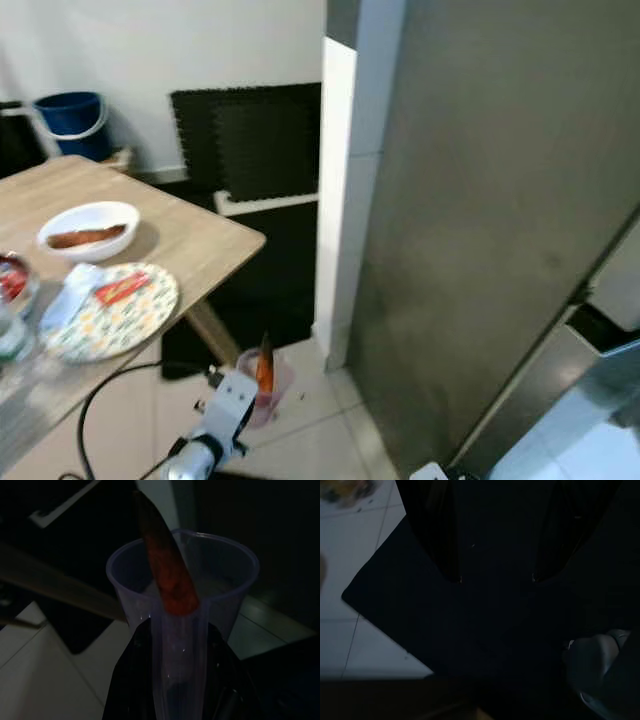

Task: Restocking fridge

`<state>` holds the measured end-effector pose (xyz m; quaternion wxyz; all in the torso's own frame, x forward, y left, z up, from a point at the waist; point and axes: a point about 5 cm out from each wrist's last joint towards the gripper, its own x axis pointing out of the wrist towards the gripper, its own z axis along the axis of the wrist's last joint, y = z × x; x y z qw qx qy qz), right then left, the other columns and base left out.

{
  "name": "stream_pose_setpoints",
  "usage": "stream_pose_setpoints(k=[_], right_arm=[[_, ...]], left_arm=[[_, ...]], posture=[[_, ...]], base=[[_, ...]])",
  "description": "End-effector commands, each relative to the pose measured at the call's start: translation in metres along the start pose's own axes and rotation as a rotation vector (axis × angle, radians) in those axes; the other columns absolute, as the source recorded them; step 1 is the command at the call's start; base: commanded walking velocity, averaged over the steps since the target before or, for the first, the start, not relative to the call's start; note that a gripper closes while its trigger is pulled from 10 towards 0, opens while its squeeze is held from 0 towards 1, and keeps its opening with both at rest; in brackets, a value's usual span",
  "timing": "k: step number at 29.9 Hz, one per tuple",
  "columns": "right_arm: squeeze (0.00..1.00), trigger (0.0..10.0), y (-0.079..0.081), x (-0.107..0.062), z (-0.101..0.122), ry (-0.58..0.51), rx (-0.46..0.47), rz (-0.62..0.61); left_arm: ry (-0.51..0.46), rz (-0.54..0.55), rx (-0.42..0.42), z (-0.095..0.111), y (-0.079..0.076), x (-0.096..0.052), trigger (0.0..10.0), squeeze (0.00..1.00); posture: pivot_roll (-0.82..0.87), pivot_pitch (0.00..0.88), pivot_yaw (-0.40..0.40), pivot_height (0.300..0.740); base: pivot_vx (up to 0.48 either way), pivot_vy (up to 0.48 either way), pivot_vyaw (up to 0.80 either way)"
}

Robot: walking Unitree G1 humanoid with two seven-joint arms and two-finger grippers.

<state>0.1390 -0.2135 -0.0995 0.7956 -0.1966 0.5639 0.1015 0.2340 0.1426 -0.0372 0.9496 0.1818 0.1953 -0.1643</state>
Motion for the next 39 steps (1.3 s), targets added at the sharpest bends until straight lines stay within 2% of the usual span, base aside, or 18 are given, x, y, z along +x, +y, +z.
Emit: stream_pose_setpoints(k=[1, 39], right_arm=[[0.00, 10.0, 0.0017, 0.0001, -0.0005, 0.003, 0.006, 0.003], [0.00, 10.0, -0.0005, 0.0000, 0.0011, -0.001, 0.016, -0.002]], left_arm=[[-0.014, -0.010, 0.010, 0.0018, -0.0019, 0.0004, 10.0, 0.00], [-0.015, -0.020, 0.020, 0.0071, -0.0015, 0.0050, 10.0, 0.00]], posture=[[-0.01, 0.000, -0.009, 0.740], [-0.02, 0.000, -0.007, 0.740]], base=[[0.000, 0.000, -0.77], [0.000, 0.000, -0.77]])
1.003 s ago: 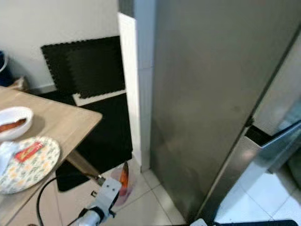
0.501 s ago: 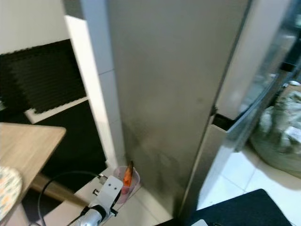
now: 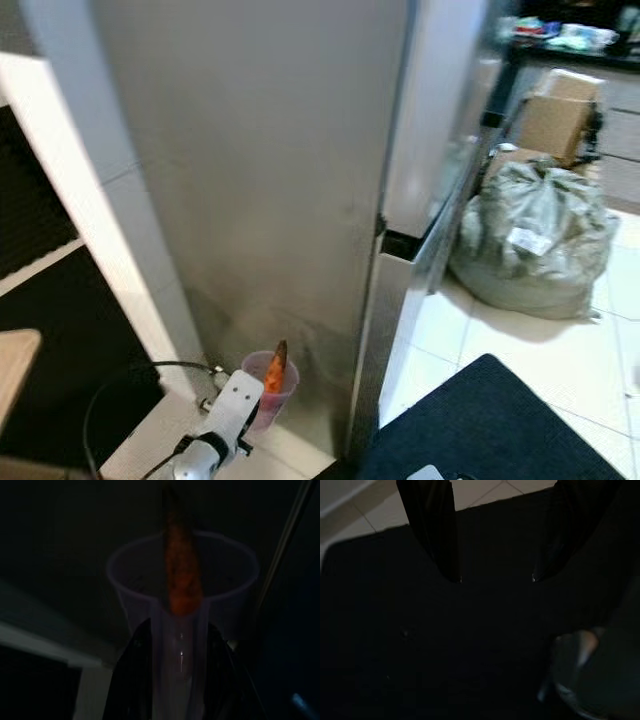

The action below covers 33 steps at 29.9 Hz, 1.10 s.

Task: Restocking fridge

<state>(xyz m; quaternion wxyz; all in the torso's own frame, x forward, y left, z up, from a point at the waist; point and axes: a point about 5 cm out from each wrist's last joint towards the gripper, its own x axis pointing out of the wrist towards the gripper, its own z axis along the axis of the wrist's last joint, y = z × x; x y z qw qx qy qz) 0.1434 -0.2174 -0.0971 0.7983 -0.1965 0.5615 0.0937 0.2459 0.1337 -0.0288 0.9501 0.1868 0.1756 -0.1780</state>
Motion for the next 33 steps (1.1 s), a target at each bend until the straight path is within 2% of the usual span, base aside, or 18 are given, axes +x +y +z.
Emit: stream_pose_setpoints(k=[1, 22, 33], right_arm=[[0.00, 10.0, 0.0052, 0.0004, -0.0019, 0.003, 0.007, 0.011], [0.00, 10.0, 0.0059, 0.0004, -0.0005, -0.008, 0.020, 0.016], [0.00, 10.0, 0.0064, 0.0005, 0.0016, -0.021, 0.020, 0.016]], left_arm=[[0.026, -0.003, -0.002, -0.0073, -0.0008, -0.0041, 10.0, 0.00], [0.037, 0.005, -0.008, -0.0089, -0.0013, -0.0046, 10.0, 0.00], [0.058, -0.015, -0.027, -0.0147, -0.0011, -0.0081, 10.0, 0.00]], posture=[[-0.02, 0.000, -0.007, 0.740], [-0.02, 0.000, -0.011, 0.740], [-0.02, 0.000, -0.008, 0.740]], base=[[0.000, 0.000, -0.77], [0.000, 0.000, -0.77], [0.000, 0.000, 0.00]])
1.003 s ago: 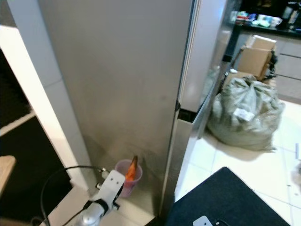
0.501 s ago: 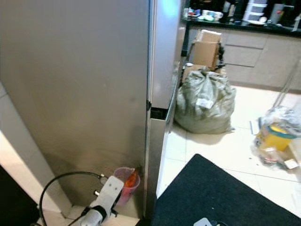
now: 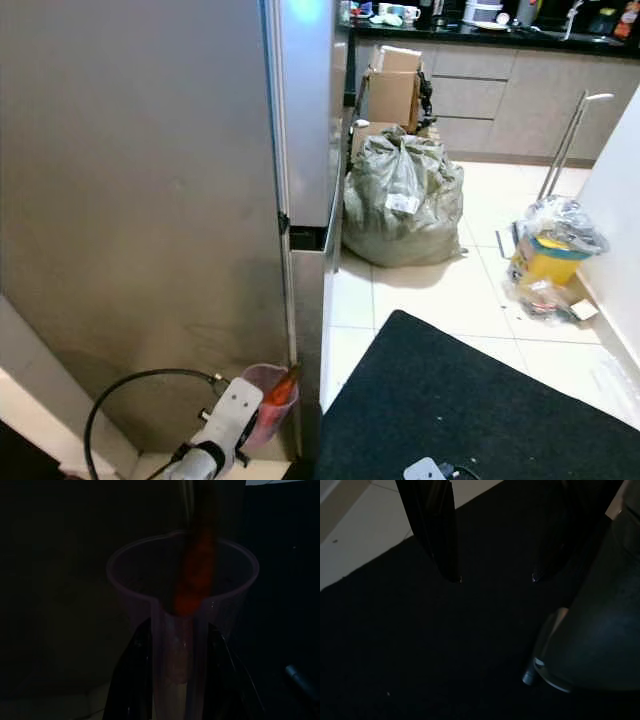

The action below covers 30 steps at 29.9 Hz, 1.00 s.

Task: Restocking fridge

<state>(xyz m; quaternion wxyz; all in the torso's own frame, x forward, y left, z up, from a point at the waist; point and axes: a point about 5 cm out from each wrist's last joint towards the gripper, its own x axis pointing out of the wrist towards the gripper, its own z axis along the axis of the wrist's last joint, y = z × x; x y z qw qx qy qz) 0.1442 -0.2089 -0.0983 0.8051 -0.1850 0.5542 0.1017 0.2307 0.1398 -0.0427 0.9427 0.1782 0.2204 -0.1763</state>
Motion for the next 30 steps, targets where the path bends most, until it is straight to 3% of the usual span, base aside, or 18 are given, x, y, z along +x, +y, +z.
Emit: stream_pose_setpoints(k=[1, 18, 26, 30], right_arm=[[0.00, 10.0, -0.0013, -0.0003, -0.0023, 0.004, 0.009, -0.005], [0.00, 10.0, -0.0005, -0.0003, -0.0028, 0.005, 0.002, -0.003], [0.00, 10.0, -0.0007, -0.0003, -0.0029, 0.005, 0.002, -0.003], [0.00, 10.0, -0.0014, -0.0004, -0.0032, 0.004, 0.003, -0.005]], left_arm=[[-0.026, 0.000, 0.009, 0.0032, 0.0036, 0.0002, 10.0, 0.00], [-0.024, -0.009, 0.019, 0.0006, 0.0055, -0.0019, 10.0, 0.00], [-0.025, -0.069, 0.053, 0.0026, -0.0013, -0.0004, 10.0, 0.00], [-0.043, -0.062, 0.017, 0.0047, -0.0024, -0.0001, 10.0, 0.00]], posture=[[-0.02, 0.000, -0.008, 0.740], [-0.01, 0.000, -0.007, 0.740], [-0.02, 0.000, -0.006, 0.740], [-0.02, 0.000, -0.008, 0.740]], base=[[0.000, 0.266, 0.00], [0.000, 0.384, 0.00], [0.000, -0.120, 0.00], [0.000, -0.240, 0.00]])
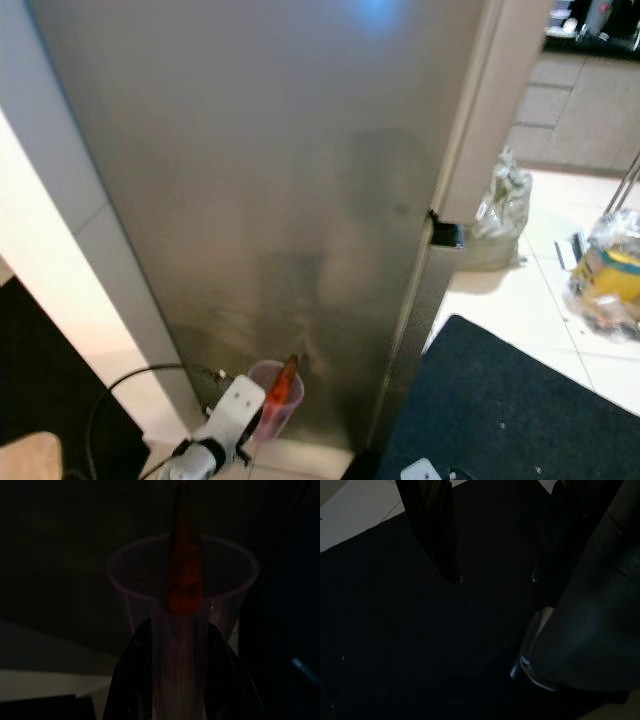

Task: Restocking fridge

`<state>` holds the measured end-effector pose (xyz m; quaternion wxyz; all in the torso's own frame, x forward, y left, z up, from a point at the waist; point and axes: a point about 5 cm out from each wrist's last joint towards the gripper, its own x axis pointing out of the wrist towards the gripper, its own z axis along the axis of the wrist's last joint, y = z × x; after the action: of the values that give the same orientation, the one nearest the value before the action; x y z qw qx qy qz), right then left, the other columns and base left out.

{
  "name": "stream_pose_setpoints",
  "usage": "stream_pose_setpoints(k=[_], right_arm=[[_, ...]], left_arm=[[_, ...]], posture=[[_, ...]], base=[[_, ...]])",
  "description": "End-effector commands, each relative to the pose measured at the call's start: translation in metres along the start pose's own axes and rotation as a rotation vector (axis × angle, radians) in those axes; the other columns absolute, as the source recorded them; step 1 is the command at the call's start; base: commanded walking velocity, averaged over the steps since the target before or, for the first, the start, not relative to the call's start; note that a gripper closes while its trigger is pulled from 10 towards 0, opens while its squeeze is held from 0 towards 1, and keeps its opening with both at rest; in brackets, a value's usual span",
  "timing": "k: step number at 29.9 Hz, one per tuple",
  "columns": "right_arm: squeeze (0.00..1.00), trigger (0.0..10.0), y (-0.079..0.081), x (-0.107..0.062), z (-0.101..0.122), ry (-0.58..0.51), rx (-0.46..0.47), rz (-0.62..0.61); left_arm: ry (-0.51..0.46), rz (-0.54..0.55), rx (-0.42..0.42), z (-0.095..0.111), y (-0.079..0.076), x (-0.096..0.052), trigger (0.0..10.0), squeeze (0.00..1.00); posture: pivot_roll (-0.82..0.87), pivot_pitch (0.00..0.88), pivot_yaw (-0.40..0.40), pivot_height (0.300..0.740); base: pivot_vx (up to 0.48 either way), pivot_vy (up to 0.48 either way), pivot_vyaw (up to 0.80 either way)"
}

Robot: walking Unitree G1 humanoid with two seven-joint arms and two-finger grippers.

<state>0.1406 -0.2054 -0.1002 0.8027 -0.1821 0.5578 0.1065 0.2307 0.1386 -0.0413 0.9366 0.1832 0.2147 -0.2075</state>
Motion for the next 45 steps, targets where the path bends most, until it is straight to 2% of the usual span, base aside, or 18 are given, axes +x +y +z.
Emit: stream_pose_setpoints(k=[1, 16, 39, 45], right_arm=[[0.00, 10.0, -0.0064, -0.0008, -0.0011, -0.003, 0.006, -0.018], [0.00, 10.0, -0.0057, -0.0008, -0.0021, 0.000, 0.011, -0.014], [0.00, 10.0, -0.0049, -0.0008, -0.0031, 0.002, 0.034, -0.013], [0.00, 10.0, -0.0058, -0.0009, -0.0023, -0.009, 0.033, -0.015]], left_arm=[[-0.029, -0.005, -0.011, 0.0036, -0.0018, 0.0006, 10.0, 0.00], [-0.036, -0.011, 0.003, 0.0049, -0.0026, 0.0010, 10.0, 0.00], [-0.046, -0.021, 0.007, 0.0089, -0.0029, 0.0034, 10.0, 0.00], [-0.044, -0.038, 0.005, 0.0084, -0.0057, 0.0033, 10.0, 0.00]], posture=[[-0.02, 0.000, -0.008, 0.740], [-0.02, 0.000, -0.006, 0.740], [-0.03, 0.000, 0.000, 0.740], [-0.03, 0.000, -0.001, 0.740]], base=[[0.000, 0.000, 0.00], [0.000, 0.000, -0.03], [0.000, 0.000, -0.79], [0.000, 0.000, 0.00]])
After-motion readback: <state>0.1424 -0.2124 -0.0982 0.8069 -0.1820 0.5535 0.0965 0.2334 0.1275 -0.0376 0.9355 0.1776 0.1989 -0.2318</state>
